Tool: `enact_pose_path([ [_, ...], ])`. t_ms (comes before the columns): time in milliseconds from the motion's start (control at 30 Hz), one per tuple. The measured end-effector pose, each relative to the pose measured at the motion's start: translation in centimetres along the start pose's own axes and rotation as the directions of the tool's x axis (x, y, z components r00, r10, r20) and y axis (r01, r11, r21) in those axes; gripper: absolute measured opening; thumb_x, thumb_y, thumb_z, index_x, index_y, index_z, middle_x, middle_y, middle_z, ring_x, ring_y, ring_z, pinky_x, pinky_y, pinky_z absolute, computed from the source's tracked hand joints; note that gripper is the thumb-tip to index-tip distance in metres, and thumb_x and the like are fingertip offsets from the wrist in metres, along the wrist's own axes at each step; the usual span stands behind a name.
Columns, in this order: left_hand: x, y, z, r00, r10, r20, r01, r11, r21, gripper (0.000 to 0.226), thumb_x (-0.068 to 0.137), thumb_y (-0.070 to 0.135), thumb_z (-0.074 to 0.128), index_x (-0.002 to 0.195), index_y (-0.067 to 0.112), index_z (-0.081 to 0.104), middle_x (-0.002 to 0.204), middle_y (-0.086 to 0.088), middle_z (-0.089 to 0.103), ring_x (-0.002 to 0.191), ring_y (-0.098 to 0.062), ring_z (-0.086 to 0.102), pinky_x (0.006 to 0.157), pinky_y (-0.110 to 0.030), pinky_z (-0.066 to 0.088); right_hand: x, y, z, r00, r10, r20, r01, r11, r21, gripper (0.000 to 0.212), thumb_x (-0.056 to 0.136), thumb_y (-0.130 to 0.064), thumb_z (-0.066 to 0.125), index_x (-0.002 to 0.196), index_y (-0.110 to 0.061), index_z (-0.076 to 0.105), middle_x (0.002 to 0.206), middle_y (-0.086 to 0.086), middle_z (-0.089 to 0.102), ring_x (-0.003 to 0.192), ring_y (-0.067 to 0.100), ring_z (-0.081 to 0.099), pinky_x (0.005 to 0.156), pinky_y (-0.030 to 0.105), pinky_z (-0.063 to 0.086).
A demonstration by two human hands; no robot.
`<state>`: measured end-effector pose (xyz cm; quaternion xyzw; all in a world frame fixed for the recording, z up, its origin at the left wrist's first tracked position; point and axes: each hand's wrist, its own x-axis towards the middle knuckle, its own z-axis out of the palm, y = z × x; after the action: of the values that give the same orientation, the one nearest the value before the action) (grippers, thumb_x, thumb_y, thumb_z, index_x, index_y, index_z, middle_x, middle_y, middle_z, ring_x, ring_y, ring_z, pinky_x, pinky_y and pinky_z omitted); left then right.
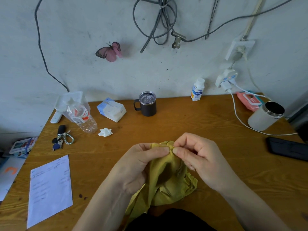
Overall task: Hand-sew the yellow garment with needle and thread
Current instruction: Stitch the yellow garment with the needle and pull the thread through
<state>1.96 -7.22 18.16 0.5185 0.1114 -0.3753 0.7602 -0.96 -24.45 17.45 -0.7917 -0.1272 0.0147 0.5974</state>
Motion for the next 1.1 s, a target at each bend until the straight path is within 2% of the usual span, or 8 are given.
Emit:
enact_pose_path([
  [67, 0.0, -0.1, 0.0, 1.0, 0.013, -0.006, -0.013, 1.0, 0.006, 0.026, 0.052, 0.012, 0.078, 0.076, 0.0, 0.076, 0.072, -0.017, 0.073, 0.061, -0.023, 0.071, 0.058, -0.029, 0.059, 0.0, 0.1, 0.3, 0.996, -0.078, -0.045, 0.072, 0.99, -0.119, 0.009, 0.087, -0.022, 0.056, 0.078, -0.022, 0.06, 0.058, -0.019, 0.056, 0.054, 0.001, 0.053, 0.052, 0.008, 0.035],
  [167, 0.0, -0.2, -0.1, 1.0, 0.002, 0.007, -0.002, 1.0, 0.005, 0.024, 0.056, 0.012, 0.077, 0.077, 0.001, 0.076, 0.074, -0.017, 0.073, 0.063, -0.023, 0.071, 0.059, -0.029, 0.059, 0.1, 0.5, 0.6, 0.993, -0.102, -0.057, 0.095, 0.989, -0.112, 0.008, 0.087, -0.022, 0.057, 0.08, -0.024, 0.058, 0.059, -0.021, 0.057, 0.055, 0.0, 0.055, 0.053, 0.008, 0.037],
  [367, 0.0, -0.6, -0.1, 0.992, 0.004, 0.122, 0.005, 0.997, -0.073, 0.022, 0.068, 0.009, 0.071, 0.086, -0.004, 0.074, 0.079, -0.021, 0.073, 0.069, -0.025, 0.072, 0.063, -0.029, 0.058, 0.6, 1.4, 0.4, 0.995, 0.072, 0.07, -0.091, 0.942, 0.322, 0.002, 0.085, -0.02, 0.058, 0.087, -0.019, 0.057, 0.05, -0.004, 0.047, 0.044, 0.008, 0.043, 0.047, 0.018, 0.041],
  [567, 0.0, -0.8, -0.3, 0.99, 0.001, 0.138, 0.007, 0.998, -0.055, 0.045, 0.074, 0.01, 0.069, 0.109, -0.018, 0.059, 0.098, -0.03, 0.065, 0.083, -0.032, 0.066, 0.084, -0.038, 0.056, 0.7, 1.7, 0.7, 0.987, 0.075, 0.139, -0.134, 0.863, 0.488, 0.021, 0.079, -0.028, 0.062, 0.092, -0.012, 0.057, 0.048, -0.006, 0.047, 0.041, 0.006, 0.043, 0.045, 0.018, 0.042],
  [700, 0.0, -0.9, -0.1, 0.993, 0.027, 0.119, -0.025, 1.0, -0.013, 0.039, 0.076, 0.01, 0.071, 0.103, -0.017, 0.062, 0.096, -0.03, 0.065, 0.082, -0.032, 0.066, 0.085, -0.04, 0.056, 0.8, 1.5, 0.8, 0.988, 0.057, 0.144, -0.118, 0.879, 0.461, 0.014, 0.08, -0.027, 0.061, 0.089, -0.017, 0.059, 0.048, -0.006, 0.048, 0.041, 0.007, 0.043, 0.045, 0.02, 0.044],
  [867, -0.1, -1.1, -0.2, 0.968, 0.063, 0.244, -0.045, 0.996, -0.078, 0.017, 0.084, 0.01, 0.063, 0.086, -0.005, 0.072, 0.08, -0.02, 0.072, 0.076, -0.025, 0.07, 0.075, -0.03, 0.056, 0.3, 1.9, 0.1, 0.979, 0.09, 0.185, -0.163, 0.887, 0.432, 0.012, 0.088, -0.025, 0.054, 0.098, -0.021, 0.06, 0.059, -0.001, 0.056, 0.052, 0.011, 0.053, 0.056, 0.022, 0.048],
  [1000, 0.0, -1.3, -0.2, 0.975, 0.068, 0.213, -0.047, 0.994, -0.102, 0.02, 0.081, 0.01, 0.068, 0.09, -0.008, 0.07, 0.083, -0.023, 0.07, 0.078, -0.027, 0.069, 0.077, -0.033, 0.056, 0.0, 2.2, -0.1, 0.98, 0.104, 0.17, -0.169, 0.887, 0.429, 0.016, 0.088, -0.015, 0.051, 0.103, -0.02, 0.054, 0.061, 0.0, 0.057, 0.055, 0.011, 0.052, 0.058, 0.022, 0.046],
  [1100, -0.1, -1.5, 0.2, 0.981, 0.094, 0.169, -0.082, 0.994, -0.077, 0.015, 0.082, 0.009, 0.067, 0.083, -0.005, 0.072, 0.08, -0.022, 0.071, 0.074, -0.025, 0.07, 0.071, -0.03, 0.057, 0.3, 1.9, 0.1, 0.987, 0.099, 0.13, -0.142, 0.915, 0.377, 0.013, 0.088, -0.016, 0.052, 0.1, -0.018, 0.054, 0.06, 0.0, 0.058, 0.054, 0.01, 0.051, 0.056, 0.021, 0.045],
])
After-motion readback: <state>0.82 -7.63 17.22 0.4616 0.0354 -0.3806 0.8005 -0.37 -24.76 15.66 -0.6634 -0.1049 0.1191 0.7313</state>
